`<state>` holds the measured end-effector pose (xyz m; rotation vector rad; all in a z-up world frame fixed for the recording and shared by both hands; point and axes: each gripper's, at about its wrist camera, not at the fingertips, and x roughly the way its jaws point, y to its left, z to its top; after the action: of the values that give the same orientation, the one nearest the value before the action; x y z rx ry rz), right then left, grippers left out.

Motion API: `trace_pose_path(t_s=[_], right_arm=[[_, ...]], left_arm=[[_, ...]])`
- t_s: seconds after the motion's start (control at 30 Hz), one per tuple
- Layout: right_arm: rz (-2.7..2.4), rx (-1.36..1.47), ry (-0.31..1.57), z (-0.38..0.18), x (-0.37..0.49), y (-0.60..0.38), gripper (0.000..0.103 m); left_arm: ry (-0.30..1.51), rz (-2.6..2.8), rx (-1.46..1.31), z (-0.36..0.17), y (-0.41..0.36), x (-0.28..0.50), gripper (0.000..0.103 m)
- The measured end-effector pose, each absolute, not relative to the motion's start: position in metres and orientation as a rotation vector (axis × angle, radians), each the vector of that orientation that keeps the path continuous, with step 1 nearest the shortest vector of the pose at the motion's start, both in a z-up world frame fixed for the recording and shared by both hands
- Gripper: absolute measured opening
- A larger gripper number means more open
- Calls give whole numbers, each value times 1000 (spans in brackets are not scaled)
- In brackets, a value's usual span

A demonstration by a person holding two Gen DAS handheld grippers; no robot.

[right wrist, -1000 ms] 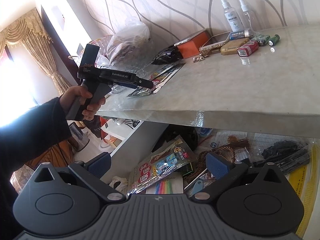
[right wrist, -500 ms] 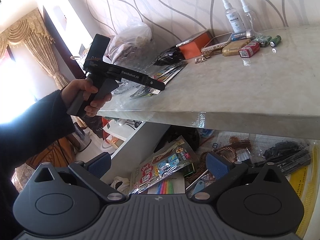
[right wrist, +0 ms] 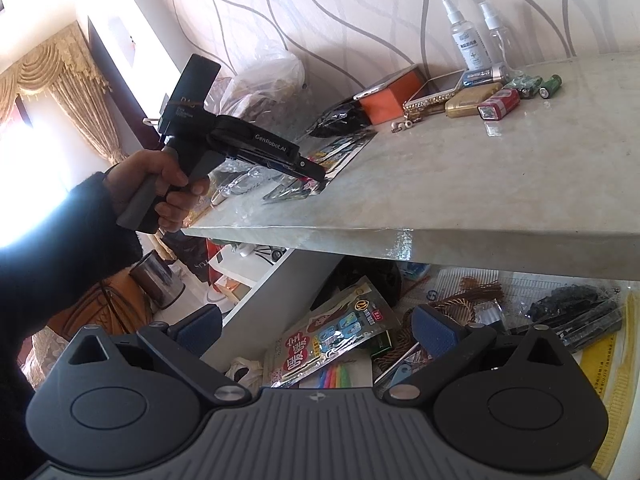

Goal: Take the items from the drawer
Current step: 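Lift the open left gripper away from the packet pile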

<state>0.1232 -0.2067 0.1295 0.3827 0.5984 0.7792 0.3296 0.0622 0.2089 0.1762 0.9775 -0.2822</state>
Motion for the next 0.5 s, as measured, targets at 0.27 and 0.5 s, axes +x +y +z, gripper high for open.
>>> trace_pose_path(t_s=[0.27, 0.5], right_arm=[[785, 381, 593, 130, 123, -208, 103], [779, 377, 599, 129, 123, -206, 103]], left_arm=[[863, -106, 187, 215, 94, 340, 84], [916, 8, -278, 202, 171, 356, 84]])
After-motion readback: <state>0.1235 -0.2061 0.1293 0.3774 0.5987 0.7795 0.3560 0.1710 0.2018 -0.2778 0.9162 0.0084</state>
